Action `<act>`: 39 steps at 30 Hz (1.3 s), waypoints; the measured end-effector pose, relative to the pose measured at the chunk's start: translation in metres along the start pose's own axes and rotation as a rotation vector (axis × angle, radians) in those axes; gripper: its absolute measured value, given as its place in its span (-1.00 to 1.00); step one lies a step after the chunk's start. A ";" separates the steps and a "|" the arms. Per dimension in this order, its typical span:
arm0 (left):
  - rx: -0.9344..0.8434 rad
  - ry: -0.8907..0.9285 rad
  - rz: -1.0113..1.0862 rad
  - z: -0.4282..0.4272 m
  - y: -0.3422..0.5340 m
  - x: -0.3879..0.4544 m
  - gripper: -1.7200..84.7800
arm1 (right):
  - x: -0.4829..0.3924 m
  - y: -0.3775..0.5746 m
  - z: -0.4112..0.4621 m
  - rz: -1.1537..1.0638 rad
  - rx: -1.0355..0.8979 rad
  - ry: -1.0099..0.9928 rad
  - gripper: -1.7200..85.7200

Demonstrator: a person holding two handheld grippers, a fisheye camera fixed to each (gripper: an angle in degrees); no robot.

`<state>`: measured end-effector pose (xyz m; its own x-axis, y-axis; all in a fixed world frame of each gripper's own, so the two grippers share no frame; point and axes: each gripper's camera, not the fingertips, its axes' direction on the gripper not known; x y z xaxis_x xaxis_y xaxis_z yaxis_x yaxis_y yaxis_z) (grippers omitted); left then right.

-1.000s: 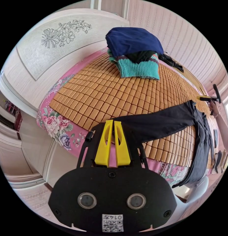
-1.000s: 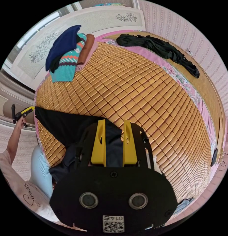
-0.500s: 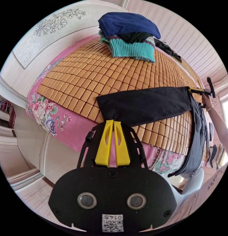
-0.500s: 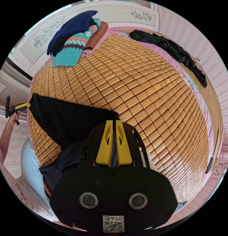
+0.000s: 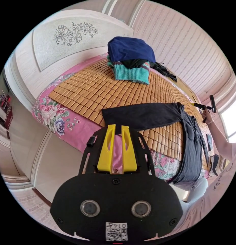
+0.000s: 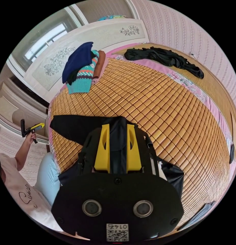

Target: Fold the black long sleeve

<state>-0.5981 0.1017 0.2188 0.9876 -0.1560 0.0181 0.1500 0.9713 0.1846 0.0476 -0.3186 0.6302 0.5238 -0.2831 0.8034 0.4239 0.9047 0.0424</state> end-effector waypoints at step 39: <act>0.003 0.514 1.280 0.110 0.275 0.721 -0.82 | 0.171 0.688 -0.457 1.287 0.558 0.390 -0.66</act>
<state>0.1496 0.2365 0.3912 0.3415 0.9213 -0.1861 -0.8669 0.3853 0.3164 0.7663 0.1099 0.5259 0.5141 0.8182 0.2574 -0.7730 0.5720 -0.2745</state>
